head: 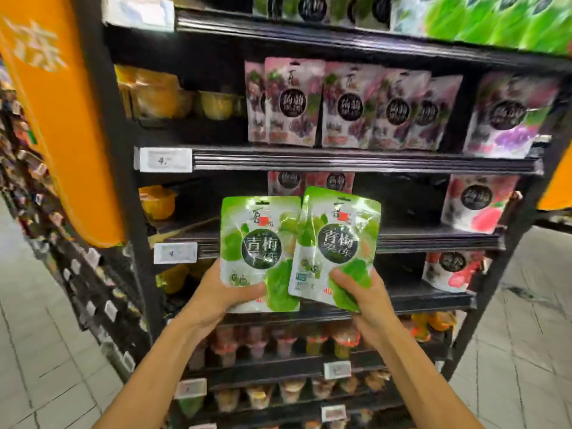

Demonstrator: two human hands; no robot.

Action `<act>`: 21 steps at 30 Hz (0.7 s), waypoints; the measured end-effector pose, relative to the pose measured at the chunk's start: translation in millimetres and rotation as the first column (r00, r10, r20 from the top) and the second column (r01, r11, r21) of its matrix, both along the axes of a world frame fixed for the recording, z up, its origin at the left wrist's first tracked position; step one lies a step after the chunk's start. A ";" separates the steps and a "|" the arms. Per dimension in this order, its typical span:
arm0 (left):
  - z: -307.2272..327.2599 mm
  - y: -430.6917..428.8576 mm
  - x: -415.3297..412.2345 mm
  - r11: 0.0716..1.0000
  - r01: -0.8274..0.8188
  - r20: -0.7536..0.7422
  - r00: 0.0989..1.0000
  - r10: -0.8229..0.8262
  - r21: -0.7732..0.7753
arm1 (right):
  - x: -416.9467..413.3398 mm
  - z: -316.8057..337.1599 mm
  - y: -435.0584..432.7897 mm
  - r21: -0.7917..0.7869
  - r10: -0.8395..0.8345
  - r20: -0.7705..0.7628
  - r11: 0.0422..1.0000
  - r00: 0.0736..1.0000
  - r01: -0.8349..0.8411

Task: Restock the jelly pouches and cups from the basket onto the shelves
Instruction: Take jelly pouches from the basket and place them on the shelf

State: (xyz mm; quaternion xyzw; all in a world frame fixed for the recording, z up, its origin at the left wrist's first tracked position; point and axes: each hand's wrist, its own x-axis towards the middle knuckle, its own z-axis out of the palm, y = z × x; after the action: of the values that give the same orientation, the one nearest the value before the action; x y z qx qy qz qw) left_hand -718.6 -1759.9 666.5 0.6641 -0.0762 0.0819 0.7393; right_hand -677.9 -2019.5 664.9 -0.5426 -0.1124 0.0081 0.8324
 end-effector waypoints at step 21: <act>257.9 -53.2 89.2 0.954 -0.174 0.464 0.885 0.042 0.245 | 75.4 256.8 -85.5 -0.145 -0.217 0.516 0.931 0.829 0.335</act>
State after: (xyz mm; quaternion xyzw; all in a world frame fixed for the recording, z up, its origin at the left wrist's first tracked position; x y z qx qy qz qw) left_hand -629.4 -1813.1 924.4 0.7273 -0.2198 0.2644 0.5940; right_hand -602.5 -2105.0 921.7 -0.6296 -0.2381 -0.2381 0.7001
